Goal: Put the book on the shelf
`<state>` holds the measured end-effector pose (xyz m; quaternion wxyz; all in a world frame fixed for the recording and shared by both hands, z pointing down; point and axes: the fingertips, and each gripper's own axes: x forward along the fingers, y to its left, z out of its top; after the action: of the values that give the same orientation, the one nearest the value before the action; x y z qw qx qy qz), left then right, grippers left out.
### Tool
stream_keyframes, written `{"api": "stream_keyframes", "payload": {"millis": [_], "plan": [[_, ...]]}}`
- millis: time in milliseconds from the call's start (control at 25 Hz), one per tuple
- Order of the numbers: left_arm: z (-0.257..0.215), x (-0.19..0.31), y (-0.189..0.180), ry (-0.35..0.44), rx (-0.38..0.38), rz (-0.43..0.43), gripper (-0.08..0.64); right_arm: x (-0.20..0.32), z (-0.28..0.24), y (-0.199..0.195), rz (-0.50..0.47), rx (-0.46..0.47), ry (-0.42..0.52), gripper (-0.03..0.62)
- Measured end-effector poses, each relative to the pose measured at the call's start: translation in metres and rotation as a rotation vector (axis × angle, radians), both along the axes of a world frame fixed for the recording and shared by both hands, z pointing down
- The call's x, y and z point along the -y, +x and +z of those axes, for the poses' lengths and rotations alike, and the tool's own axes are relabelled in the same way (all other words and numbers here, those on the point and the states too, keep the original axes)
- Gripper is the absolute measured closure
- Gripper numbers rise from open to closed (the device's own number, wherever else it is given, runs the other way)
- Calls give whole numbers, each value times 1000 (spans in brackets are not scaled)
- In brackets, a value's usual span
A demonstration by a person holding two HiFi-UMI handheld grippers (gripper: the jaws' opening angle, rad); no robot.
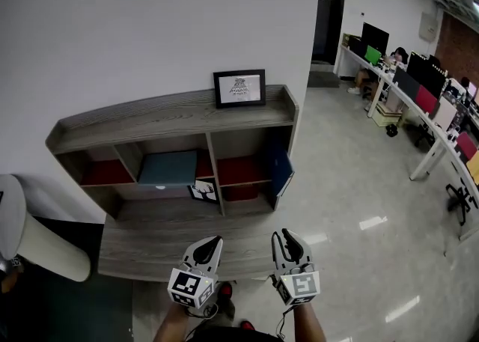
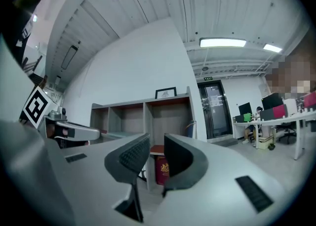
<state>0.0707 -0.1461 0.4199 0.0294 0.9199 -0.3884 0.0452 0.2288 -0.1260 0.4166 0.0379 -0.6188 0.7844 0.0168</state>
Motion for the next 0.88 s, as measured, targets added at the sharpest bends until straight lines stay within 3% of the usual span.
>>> {"api": "stream_keyframes", "payload": {"millis": [520, 880], "plan": [[-4, -101, -28, 23, 19, -146, 555, -80, 5, -32, -136, -9, -7, 552], [-5, -135, -31, 21, 19, -169, 555, -110, 11, -40, -177, -8, -33, 552]]}}
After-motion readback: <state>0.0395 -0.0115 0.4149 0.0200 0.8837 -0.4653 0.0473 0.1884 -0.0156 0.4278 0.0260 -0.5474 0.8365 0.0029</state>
